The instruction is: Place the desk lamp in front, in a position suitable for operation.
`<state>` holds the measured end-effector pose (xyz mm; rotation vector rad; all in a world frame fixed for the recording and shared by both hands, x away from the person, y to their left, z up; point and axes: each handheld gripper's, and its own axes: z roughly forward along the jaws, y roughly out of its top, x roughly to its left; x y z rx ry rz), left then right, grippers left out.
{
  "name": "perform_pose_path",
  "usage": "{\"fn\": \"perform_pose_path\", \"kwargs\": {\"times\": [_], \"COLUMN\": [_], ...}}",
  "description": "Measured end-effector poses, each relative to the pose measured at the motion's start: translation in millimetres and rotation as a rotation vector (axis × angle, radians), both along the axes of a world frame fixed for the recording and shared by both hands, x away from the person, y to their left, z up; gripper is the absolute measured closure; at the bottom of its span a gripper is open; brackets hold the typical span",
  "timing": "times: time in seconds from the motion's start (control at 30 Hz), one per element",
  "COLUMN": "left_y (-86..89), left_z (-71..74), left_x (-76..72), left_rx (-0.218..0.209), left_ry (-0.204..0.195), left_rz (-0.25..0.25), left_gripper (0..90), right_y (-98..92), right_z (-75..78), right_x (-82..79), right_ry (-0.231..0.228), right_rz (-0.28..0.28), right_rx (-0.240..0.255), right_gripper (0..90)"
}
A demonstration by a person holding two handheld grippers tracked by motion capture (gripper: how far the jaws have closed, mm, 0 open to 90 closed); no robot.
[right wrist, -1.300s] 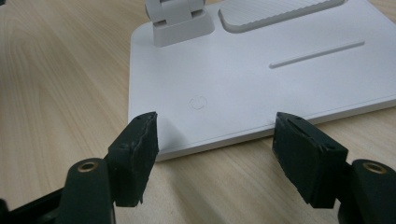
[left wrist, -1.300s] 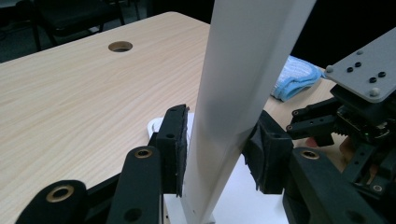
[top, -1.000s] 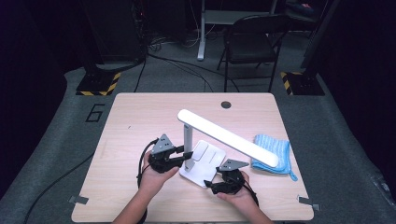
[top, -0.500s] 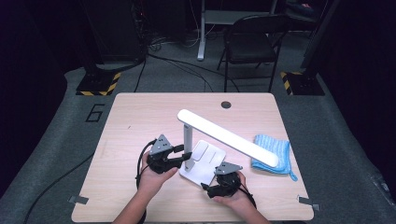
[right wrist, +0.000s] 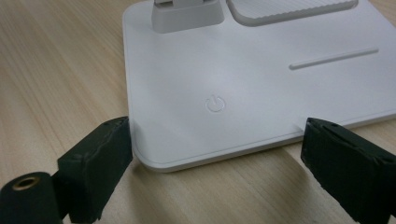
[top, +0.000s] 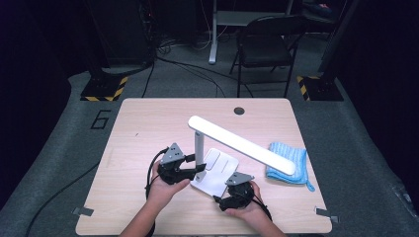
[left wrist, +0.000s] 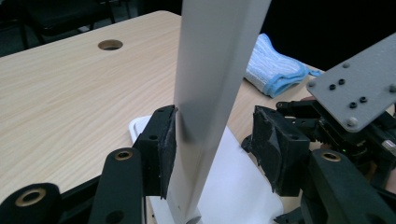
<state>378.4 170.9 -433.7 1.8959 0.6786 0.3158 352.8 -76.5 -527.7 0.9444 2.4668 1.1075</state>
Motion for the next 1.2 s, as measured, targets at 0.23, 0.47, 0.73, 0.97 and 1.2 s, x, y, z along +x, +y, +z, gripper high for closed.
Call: {"fn": "perform_pose_path", "kwargs": {"times": [0.23, 0.47, 0.73, 0.97, 1.2], "left_y": [-7.6, -7.9, -8.0, -11.2, -21.0], "left_z": [0.2, -1.8, -2.4, -1.4, -0.8], "left_x": [11.0, 18.2, 13.6, 18.7, 25.9], "left_rx": [0.008, -0.02, -0.018, -0.026, -0.011], "left_ry": [0.0, 0.028, 0.044, 0.049, 0.034], "left_rz": [-0.039, -0.057, -0.083, -0.101, -0.128], "left_gripper": [44.1, 44.1, 45.8, 46.8, 43.5], "right_y": [-4.9, -6.8, -13.9, -19.6, -21.5], "right_z": [-0.2, 0.1, 1.2, 1.0, 1.1], "right_x": [3.2, 3.9, 8.0, 11.9, 11.9], "right_ry": [0.03, 0.027, 0.03, 0.023, 0.02], "right_rz": [-0.021, -0.021, -0.037, -0.044, -0.04], "right_rx": [0.011, 0.007, 0.009, 0.029, 0.03], "right_gripper": [13.3, 15.2, 18.2, 21.3, 23.3]}}
